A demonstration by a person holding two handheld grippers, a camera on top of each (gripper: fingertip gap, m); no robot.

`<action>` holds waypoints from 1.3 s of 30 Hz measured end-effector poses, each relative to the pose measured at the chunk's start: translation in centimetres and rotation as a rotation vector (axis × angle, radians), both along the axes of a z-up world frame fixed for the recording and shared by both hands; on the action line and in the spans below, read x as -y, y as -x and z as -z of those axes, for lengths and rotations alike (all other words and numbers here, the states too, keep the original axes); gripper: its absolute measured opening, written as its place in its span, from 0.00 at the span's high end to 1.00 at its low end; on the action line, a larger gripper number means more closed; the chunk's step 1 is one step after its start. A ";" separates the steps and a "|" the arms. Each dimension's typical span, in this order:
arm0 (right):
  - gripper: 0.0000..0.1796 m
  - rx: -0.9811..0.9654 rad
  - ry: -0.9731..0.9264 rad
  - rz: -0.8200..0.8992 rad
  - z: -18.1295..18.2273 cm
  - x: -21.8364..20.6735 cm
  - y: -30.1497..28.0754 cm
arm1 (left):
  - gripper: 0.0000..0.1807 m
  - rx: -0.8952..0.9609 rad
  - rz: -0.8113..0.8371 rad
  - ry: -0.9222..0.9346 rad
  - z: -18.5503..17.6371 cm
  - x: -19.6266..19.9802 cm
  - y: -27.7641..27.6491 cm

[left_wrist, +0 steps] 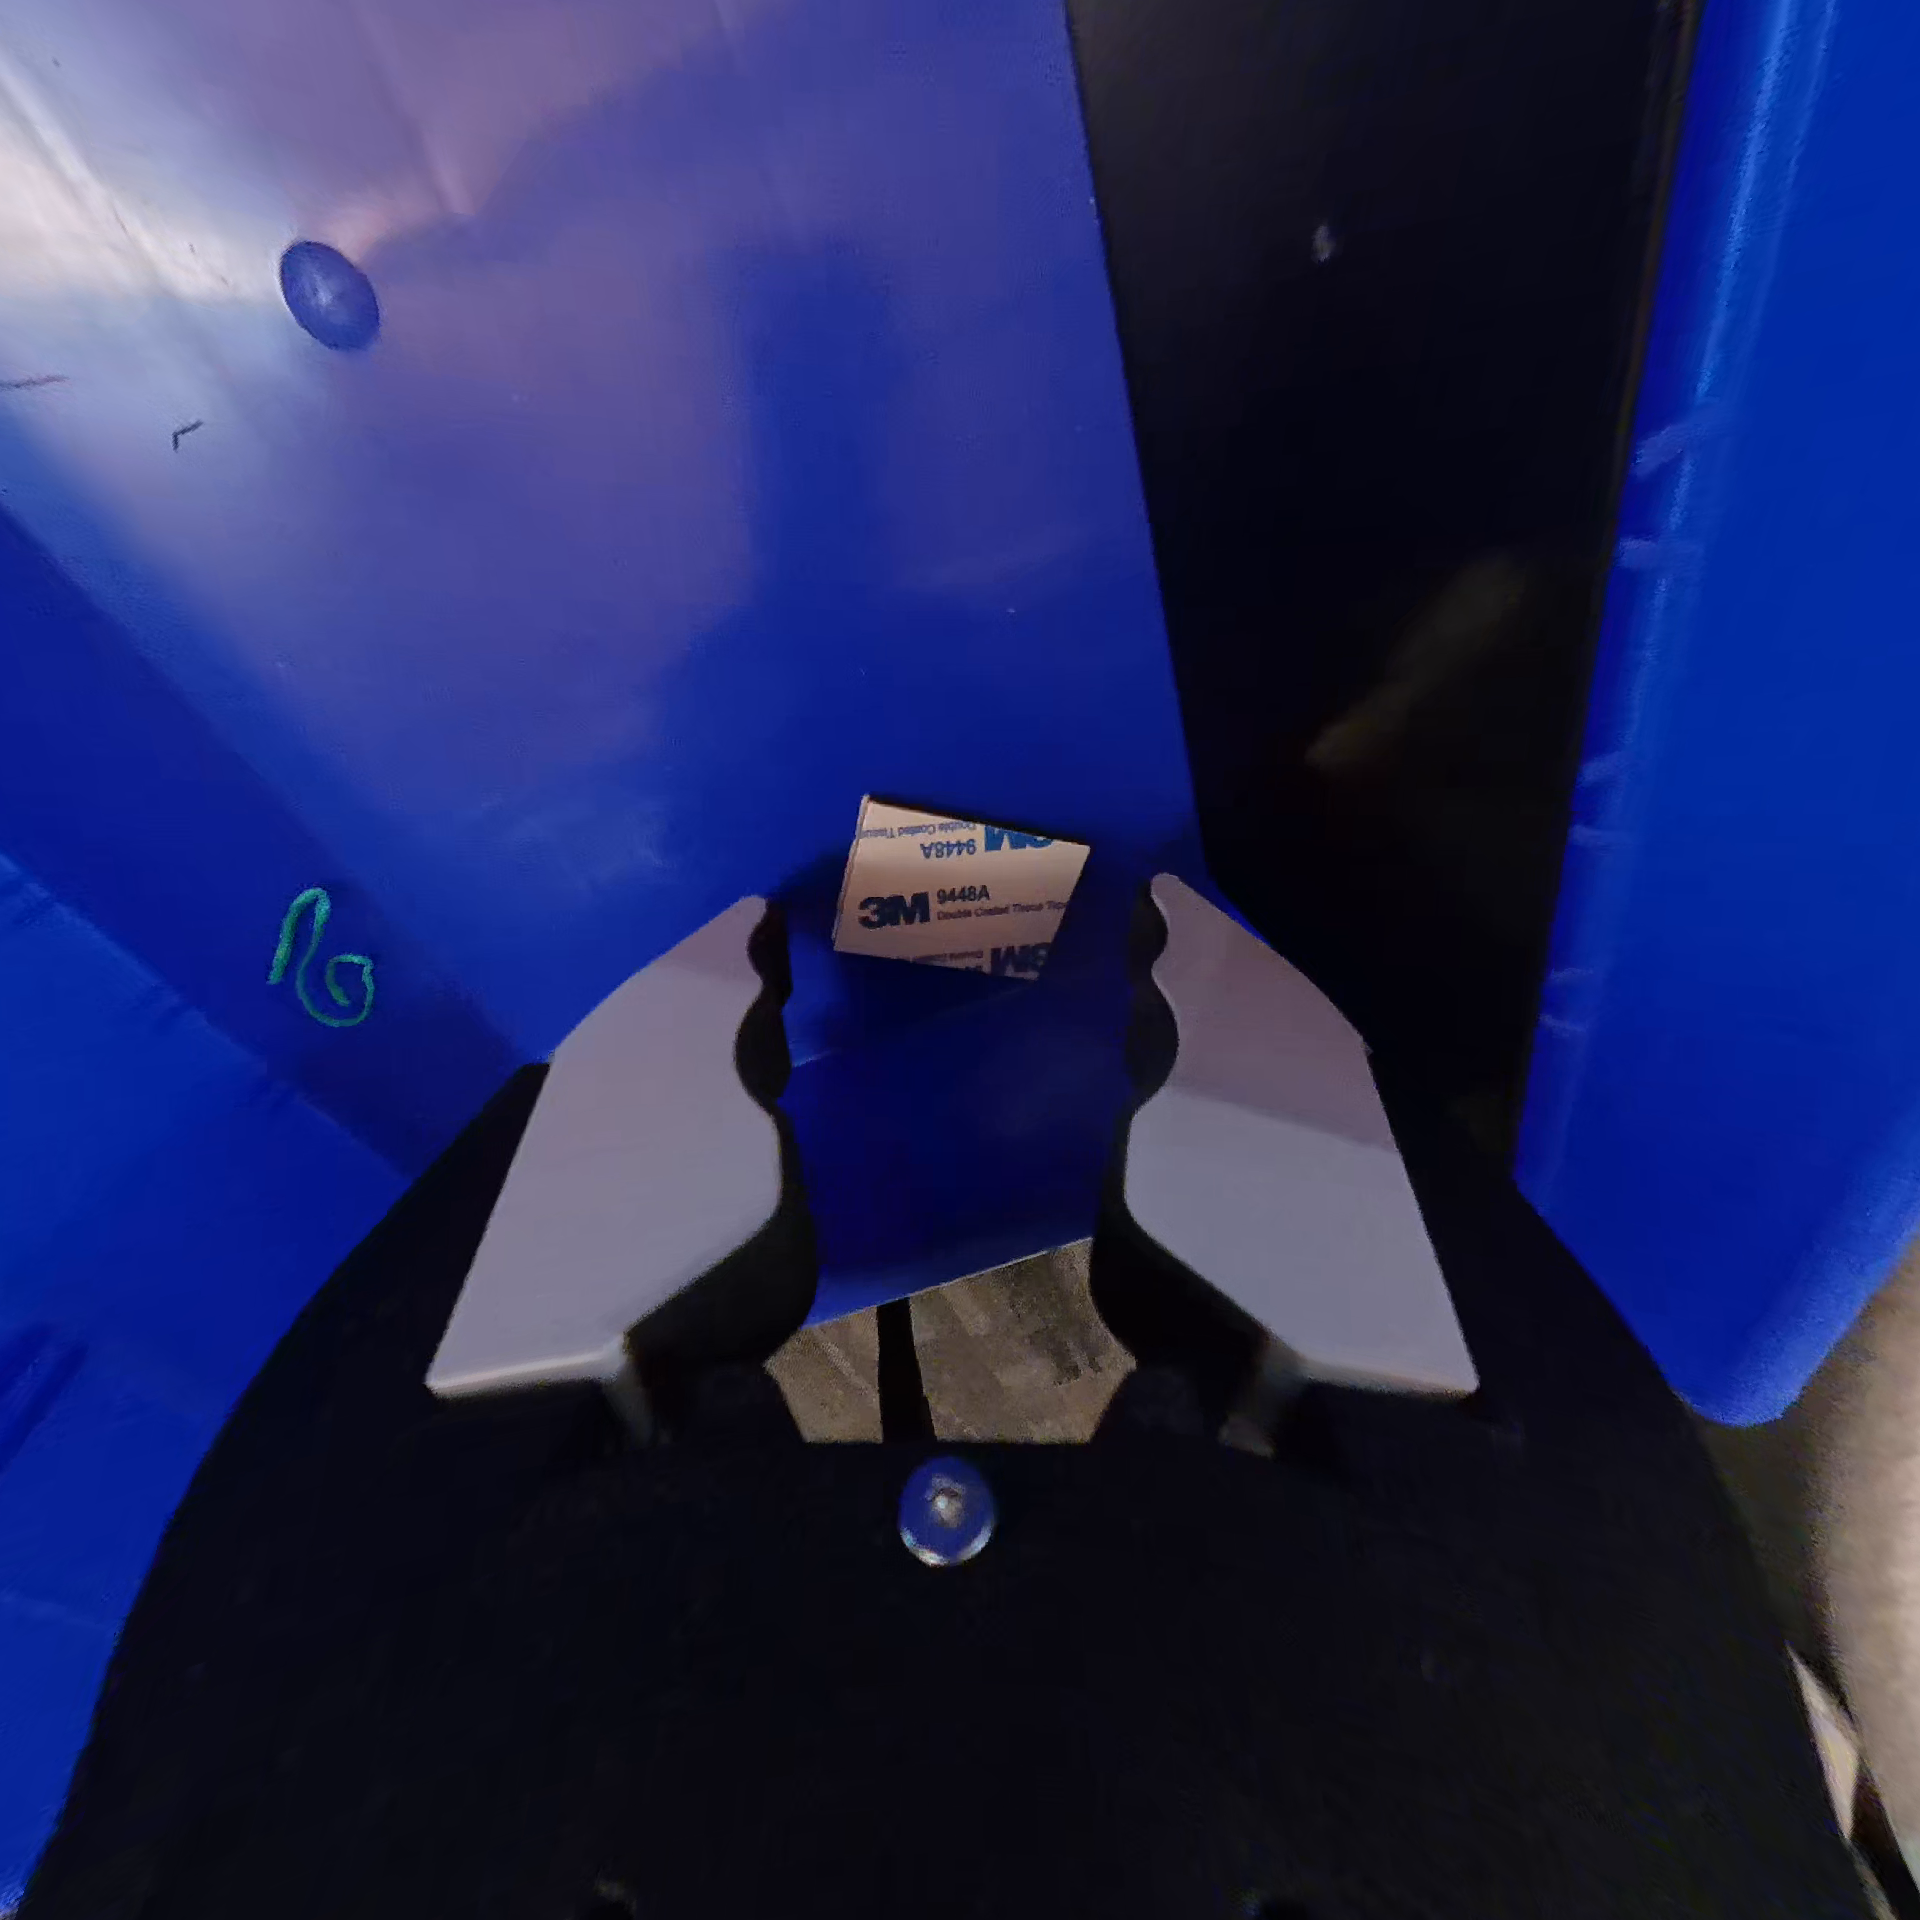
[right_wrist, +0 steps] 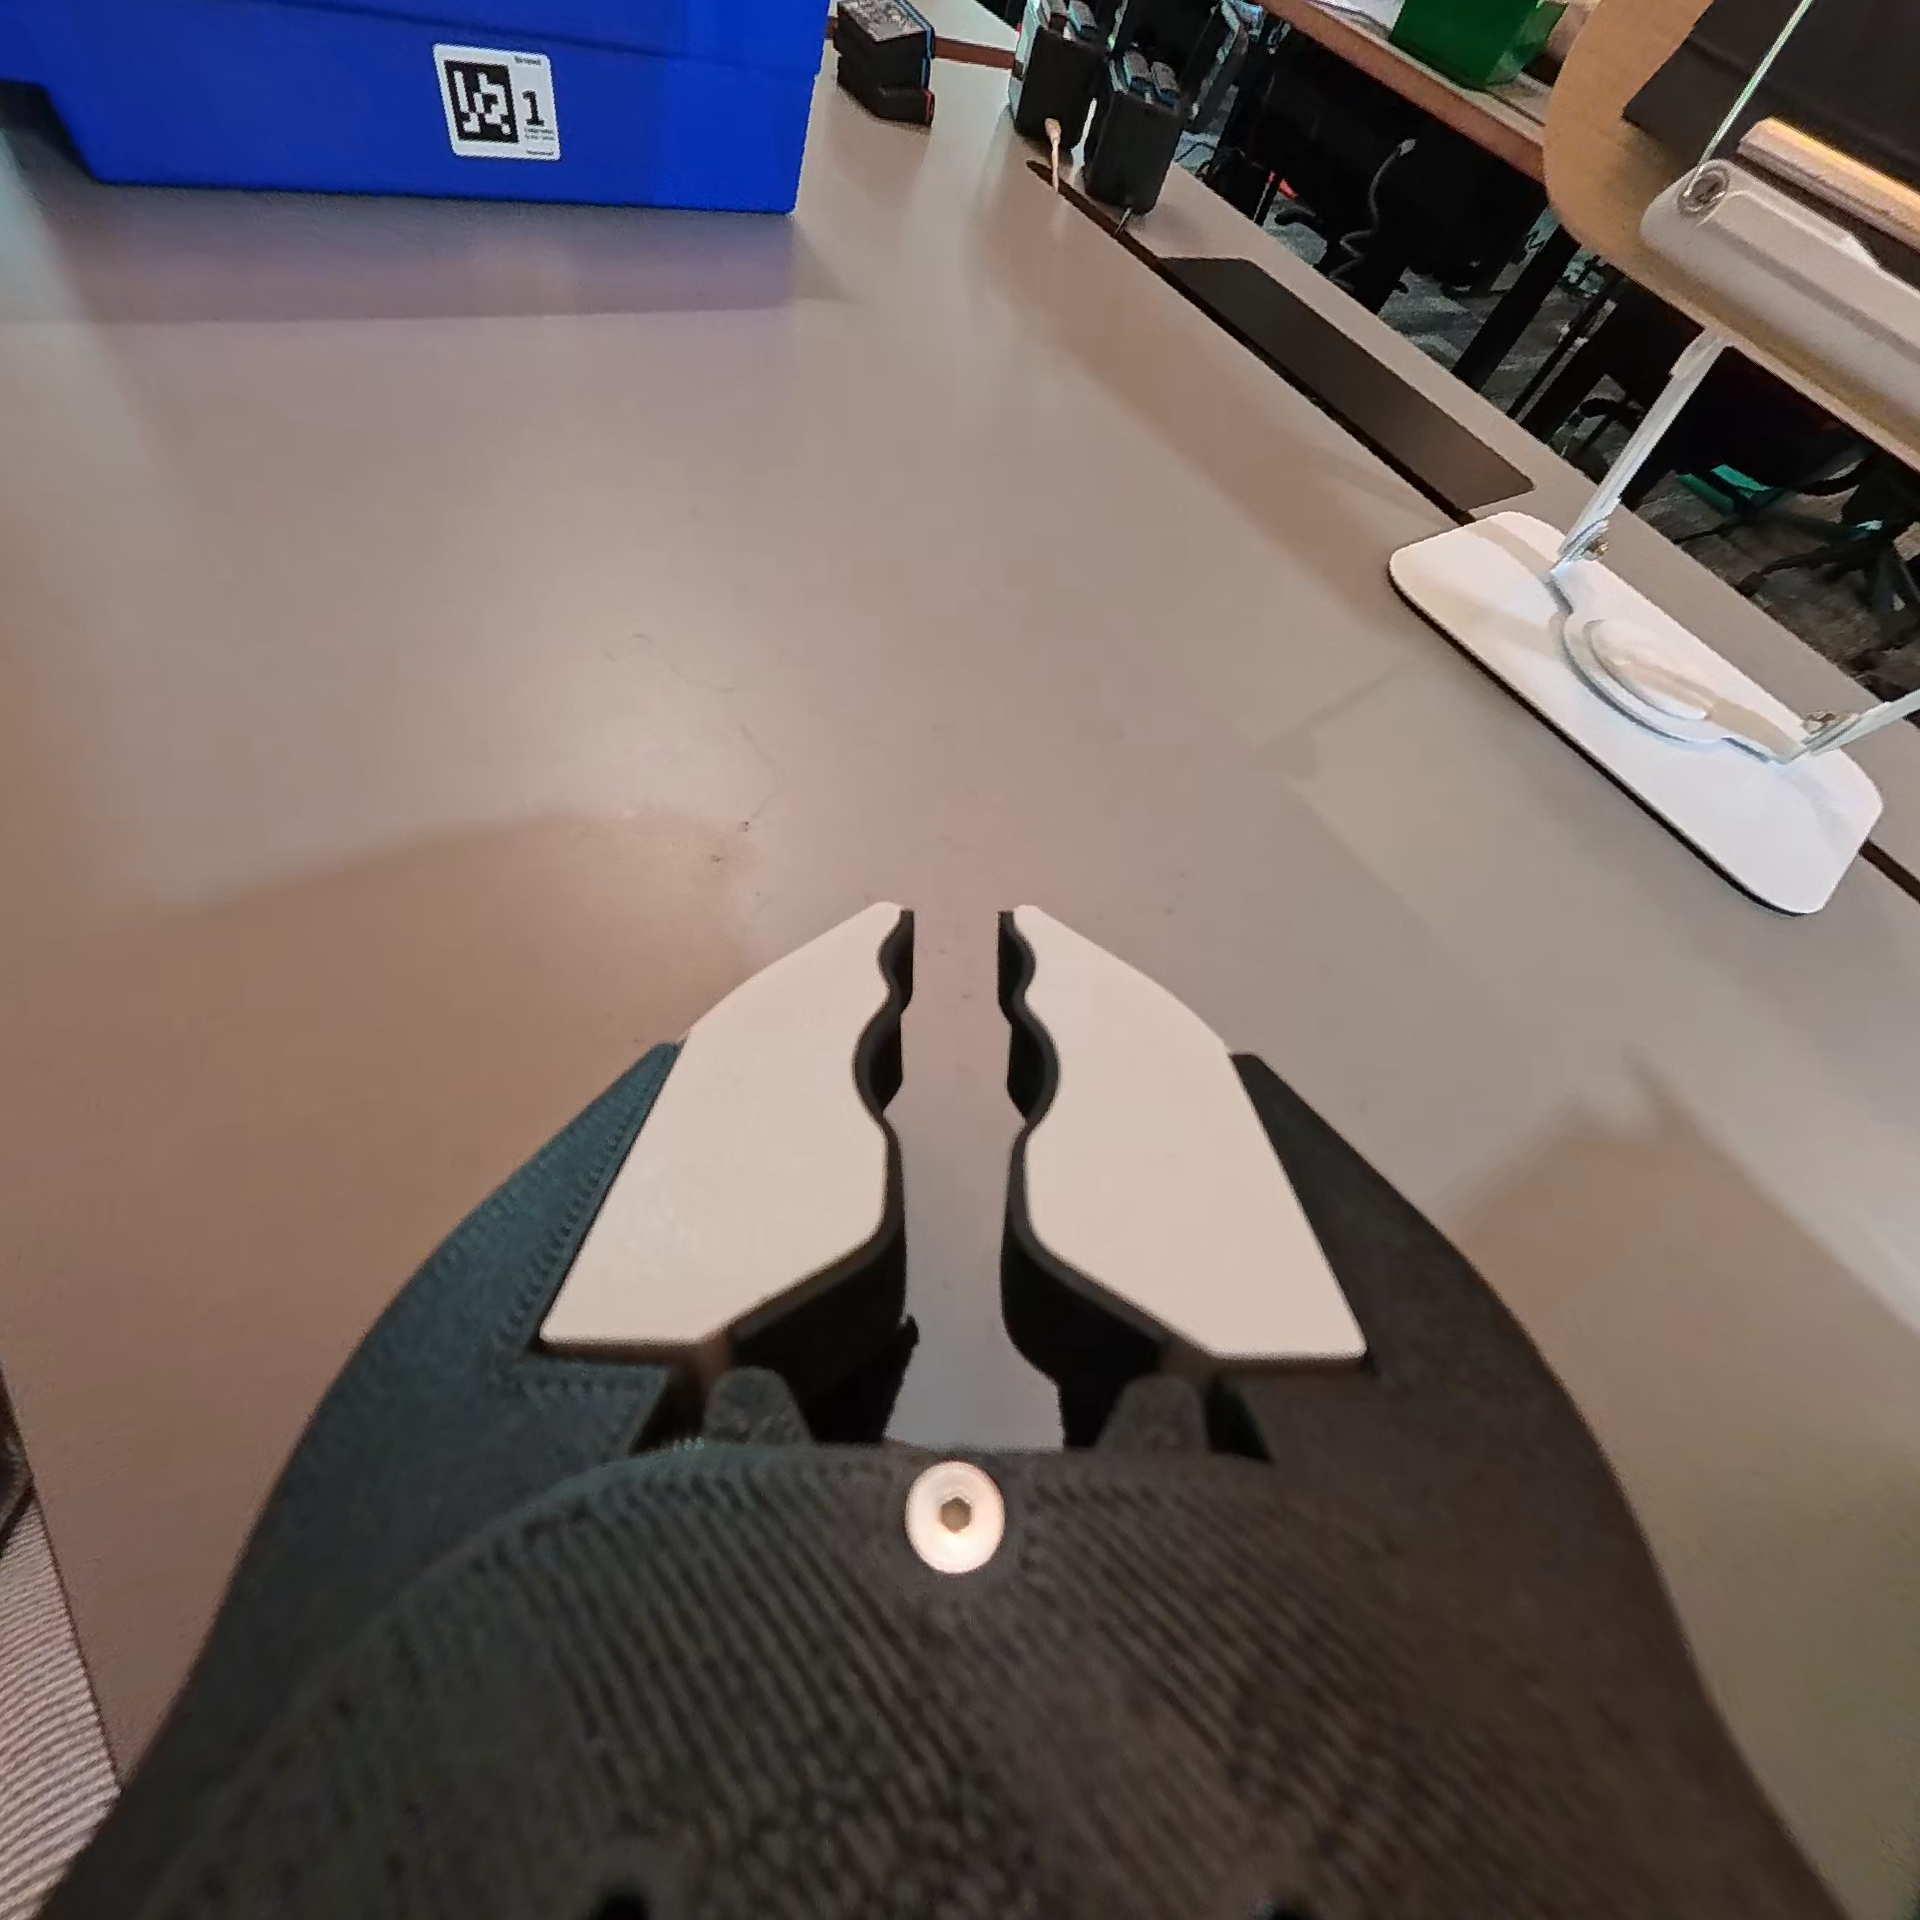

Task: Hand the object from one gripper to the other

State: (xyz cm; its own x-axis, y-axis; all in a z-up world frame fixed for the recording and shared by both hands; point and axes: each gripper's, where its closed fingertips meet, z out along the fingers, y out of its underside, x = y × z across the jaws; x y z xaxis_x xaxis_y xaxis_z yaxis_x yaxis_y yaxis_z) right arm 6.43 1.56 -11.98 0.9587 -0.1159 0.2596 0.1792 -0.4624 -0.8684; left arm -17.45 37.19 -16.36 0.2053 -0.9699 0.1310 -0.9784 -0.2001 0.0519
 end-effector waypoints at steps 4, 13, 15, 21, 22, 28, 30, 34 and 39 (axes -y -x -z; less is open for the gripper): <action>0.91 0.003 0.000 -0.001 0.0 0.0 0.1 | 0.65 -0.009 0.041 -0.075 -0.2 -0.8 -0.2; 0.91 0.006 -0.003 -0.003 -0.2 0.0 0.1 | 0.62 -0.004 0.160 -0.109 -0.3 -0.2 -0.8; 0.91 0.004 -0.005 -0.005 -0.2 0.0 0.1 | 0.68 -0.009 0.203 -0.180 -0.5 -1.1 -0.9; 0.91 0.010 -0.008 0.003 -0.3 0.1 -0.2 | 0.65 -0.186 0.272 -0.110 -1.0 -0.8 0.4; 0.91 0.012 -0.010 0.007 -0.4 0.1 -0.4 | 0.66 -0.213 0.291 -0.096 -1.1 -1.0 0.6; 0.91 -0.011 -0.017 0.027 -0.2 0.0 -1.2 | 0.65 -0.278 0.394 -0.076 -0.6 -1.2 0.7; 0.91 -0.014 -0.019 0.029 -0.1 -0.1 -1.3 | 0.65 -0.234 0.407 -0.072 0.0 -0.8 -0.1; 0.91 -0.007 -0.011 0.032 0.0 -0.2 -1.5 | 0.70 -0.225 0.412 -0.121 0.1 -1.2 -0.7; 0.91 -0.008 -0.013 0.032 0.0 -0.1 -1.5 | 0.72 -0.225 0.435 -0.139 0.1 -1.5 -1.2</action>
State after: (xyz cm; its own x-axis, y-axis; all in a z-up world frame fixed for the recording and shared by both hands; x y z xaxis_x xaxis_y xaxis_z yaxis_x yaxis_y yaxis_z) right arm 7.98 1.71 -11.96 0.9564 -0.1498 0.2506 0.1580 -0.4562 -0.8758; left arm -16.21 38.74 -16.50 -0.2132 -0.9770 -0.0065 -0.9402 0.2033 0.2731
